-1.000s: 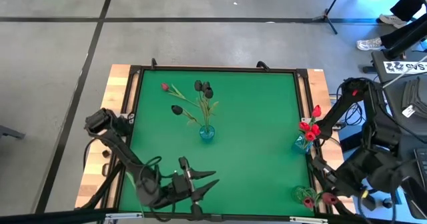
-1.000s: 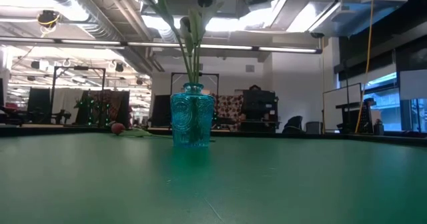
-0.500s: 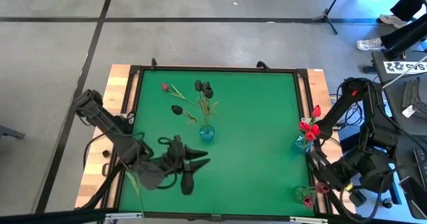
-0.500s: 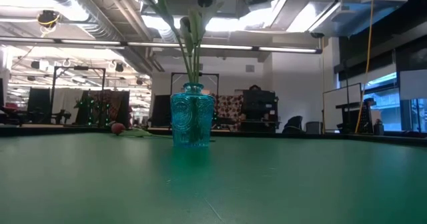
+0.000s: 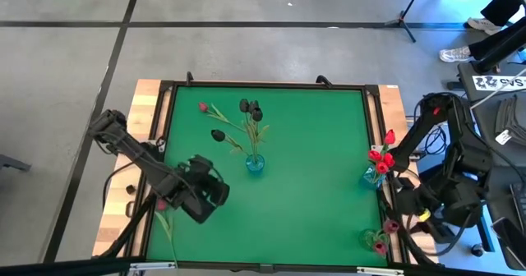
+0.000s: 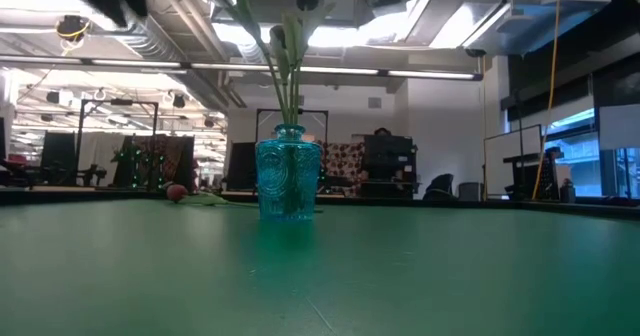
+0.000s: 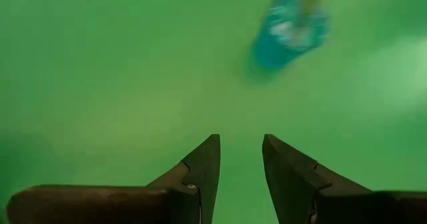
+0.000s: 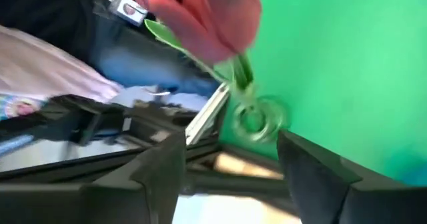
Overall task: Sort flowers into vase by color
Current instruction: Put the dark red flower into the green vase
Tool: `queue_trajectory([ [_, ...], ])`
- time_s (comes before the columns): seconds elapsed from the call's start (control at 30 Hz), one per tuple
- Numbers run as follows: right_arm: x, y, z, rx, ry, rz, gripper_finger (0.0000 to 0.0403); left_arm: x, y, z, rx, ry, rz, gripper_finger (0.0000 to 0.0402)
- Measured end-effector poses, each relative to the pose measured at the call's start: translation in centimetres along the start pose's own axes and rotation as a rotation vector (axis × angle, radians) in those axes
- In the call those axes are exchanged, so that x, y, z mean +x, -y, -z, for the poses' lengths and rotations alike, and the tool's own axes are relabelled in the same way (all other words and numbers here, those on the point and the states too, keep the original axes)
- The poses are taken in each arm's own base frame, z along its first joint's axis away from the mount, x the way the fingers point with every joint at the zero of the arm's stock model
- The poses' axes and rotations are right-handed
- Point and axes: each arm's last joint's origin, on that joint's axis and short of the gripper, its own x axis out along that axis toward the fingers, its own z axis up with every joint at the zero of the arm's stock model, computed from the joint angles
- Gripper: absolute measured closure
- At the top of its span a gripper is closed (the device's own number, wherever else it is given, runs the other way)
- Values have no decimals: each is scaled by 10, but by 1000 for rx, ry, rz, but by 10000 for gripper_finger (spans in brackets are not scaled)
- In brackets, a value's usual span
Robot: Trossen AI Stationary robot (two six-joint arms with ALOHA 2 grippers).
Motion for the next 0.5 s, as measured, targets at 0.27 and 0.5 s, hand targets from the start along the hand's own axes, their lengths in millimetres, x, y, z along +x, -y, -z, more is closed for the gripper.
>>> queue_trajectory([
  [0.27,-39,13,2,114,60,1,172,51,-18,-27,-325,-64,-268,291],
  [0.5,-59,20,3,114,135,-23,184,86,-58,-34,-363,-186,-393,291],
])
